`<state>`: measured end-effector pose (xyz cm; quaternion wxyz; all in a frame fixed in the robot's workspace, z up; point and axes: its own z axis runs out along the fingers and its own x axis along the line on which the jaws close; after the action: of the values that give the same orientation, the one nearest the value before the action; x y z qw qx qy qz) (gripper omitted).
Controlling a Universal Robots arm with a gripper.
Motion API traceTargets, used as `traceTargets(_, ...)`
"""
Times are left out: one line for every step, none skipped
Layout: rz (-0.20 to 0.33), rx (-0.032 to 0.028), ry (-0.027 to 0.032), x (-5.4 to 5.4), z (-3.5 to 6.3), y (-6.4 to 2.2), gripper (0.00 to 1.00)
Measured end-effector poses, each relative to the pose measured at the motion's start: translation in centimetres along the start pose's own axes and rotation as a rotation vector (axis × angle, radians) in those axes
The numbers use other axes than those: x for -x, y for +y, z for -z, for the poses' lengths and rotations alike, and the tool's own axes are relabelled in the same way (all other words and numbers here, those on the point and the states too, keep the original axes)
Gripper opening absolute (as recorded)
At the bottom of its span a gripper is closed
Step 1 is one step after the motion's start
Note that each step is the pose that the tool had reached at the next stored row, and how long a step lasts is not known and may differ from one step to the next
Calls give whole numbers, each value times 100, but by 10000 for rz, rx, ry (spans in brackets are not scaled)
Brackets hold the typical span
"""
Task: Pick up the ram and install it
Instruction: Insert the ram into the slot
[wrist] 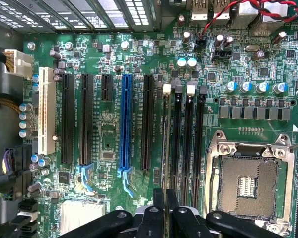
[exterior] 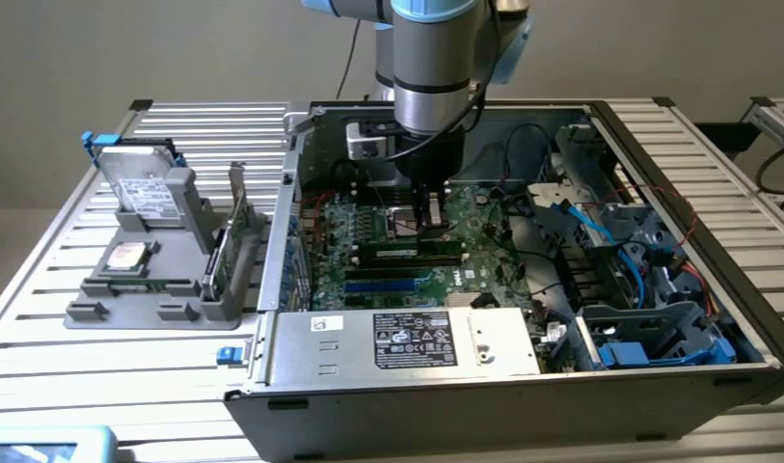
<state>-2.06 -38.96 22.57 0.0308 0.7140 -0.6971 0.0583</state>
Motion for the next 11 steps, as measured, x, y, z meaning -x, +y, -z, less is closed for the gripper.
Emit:
traceTargets(6,0,0,0,-1,1,14)
traceTargets(12,-1,0,0,-1,1,14)
traceTargets(19,-2,0,0,-1,2,14)
traceTargets(28,-4,-1,0,-2,2,14)
traceTargets(37,-6,-4,0,-2,2,14)
traceTargets(47,-8,-4,1,-2,2,14)
traceTargets(54,-9,-5,0,-3,3,14)
traceTargets(61,-11,-6,0,-3,3,14)
traceTargets(67,-12,-6,1,-5,3,14)
traceTargets(72,-12,-6,1,-6,3,14)
traceTargets(77,-13,-6,1,-7,3,14)
